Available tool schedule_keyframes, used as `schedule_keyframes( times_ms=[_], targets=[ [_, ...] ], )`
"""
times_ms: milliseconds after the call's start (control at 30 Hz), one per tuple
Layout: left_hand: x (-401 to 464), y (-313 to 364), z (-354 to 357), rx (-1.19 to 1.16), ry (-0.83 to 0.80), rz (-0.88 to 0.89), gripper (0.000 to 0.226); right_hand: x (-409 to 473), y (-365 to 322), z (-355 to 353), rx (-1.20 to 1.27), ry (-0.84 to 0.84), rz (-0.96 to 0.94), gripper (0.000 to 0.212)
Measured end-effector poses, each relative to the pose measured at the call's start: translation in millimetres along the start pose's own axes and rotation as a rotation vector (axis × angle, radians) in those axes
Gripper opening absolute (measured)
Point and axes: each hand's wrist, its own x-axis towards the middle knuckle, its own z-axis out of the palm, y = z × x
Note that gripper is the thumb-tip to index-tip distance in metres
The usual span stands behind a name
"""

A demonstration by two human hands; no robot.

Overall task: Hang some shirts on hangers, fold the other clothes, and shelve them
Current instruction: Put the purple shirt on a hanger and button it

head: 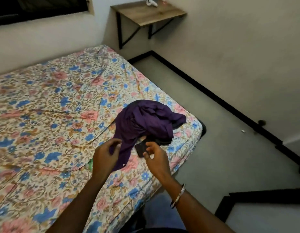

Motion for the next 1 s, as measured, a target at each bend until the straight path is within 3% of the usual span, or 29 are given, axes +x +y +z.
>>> schedule_keyframes(
  times_ms=[167, 267, 333, 500, 700, 800, 900, 1000],
  targets=[
    [54.2, 3.5, 65.4, 0.081, -0.335, -0.033, 0.048, 40.6, 36.8, -21.7, 0.093, 0.066, 0.170, 0.033],
    [88.3, -5.3, 113.2, 0.275, -0.585, -0.035, 0.080, 83.3, 67.8, -31.0, 0.104, 0.056, 0.234, 0.034],
    [109.8, -10.5, 143.5, 0.372, -0.669, -0.065, 0.088, 120.6, 92.2, -35.5, 0.117, 0.038, 0.295, 0.036],
    [144.8, 1.7, 193.3, 0.364, -0.638, -0.185, 0.081, 216.7, 146.8, -34.6, 0.163, -0.052, 0.420, 0.053],
    [150.5, 15.6, 214.5, 0.227, -0.525, -0.334, 0.073, 306.4, 223.2, 6.1, 0.034, -0.205, 0.620, 0.011],
    [143.1, 13.7, 206.9, 0.194, -0.485, -0.398, 0.072, 313.7, 205.1, -0.8, 0.066, -0.300, 0.698, 0.019],
    [138.0, 7.8, 190.8, 0.174, -0.423, -0.443, 0.072, 308.3, 193.7, 5.7, 0.153, -0.392, 0.729, 0.049],
    [132.7, 6.8, 177.7, 0.138, -0.374, -0.477, 0.068, 280.3, 166.2, 13.4, 0.238, -0.409, 0.564, 0.029]
  ],
)
